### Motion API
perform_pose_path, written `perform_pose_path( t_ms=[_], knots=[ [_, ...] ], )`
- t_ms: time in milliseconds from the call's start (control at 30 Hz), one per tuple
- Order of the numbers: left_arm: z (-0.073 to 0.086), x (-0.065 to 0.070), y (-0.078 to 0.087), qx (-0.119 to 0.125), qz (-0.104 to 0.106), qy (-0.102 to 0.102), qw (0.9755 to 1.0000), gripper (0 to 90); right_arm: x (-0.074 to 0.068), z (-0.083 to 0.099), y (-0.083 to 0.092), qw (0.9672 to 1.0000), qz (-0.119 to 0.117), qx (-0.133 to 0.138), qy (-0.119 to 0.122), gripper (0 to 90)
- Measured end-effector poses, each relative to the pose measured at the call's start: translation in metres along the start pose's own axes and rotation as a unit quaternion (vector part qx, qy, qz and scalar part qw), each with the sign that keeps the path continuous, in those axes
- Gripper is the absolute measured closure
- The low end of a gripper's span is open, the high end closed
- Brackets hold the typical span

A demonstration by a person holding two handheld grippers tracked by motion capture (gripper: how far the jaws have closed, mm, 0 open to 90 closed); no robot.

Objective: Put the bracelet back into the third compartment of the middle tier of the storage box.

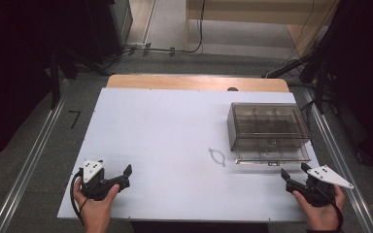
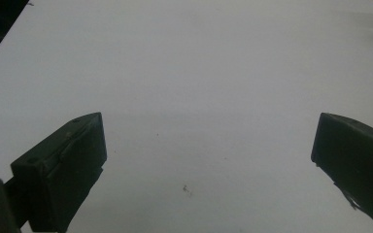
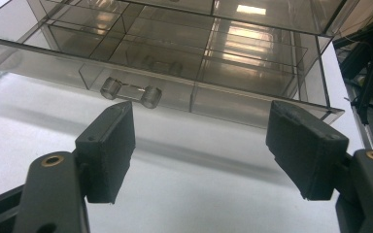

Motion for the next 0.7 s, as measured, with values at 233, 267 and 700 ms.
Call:
perform_pose_path(
  t_ms=[233,267,700],
  knots=[
    [0.000,0.001,0.000,-0.001,0.002,-0.003,1.0000,0.0,-0.003,-0.001,0.001,1.0000,-0.003,0.000,0.004,24.5],
    [0.000,0.001,0.000,-0.001,0.001,-0.002,1.0000,0.0,-0.005,-0.001,0.001,1.0000,-0.003,0.000,0.004,24.5],
    [0.000,0.000,0.000,-0.003,0.000,-0.003,1.0000,0.0,-0.022,-0.005,-0.002,0.9999,-0.010,-0.005,0.003,25.5]
  ],
)
Point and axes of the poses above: each handheld gripper's, and its own axes: y roughly backward along the jaws, z roughly out of its underside, x roughly to its right, the point moved 5 cm from there along -y, roughly forward along the jaws, and after that the axes turned 3 degrees about -y, right-handed, at the moved point
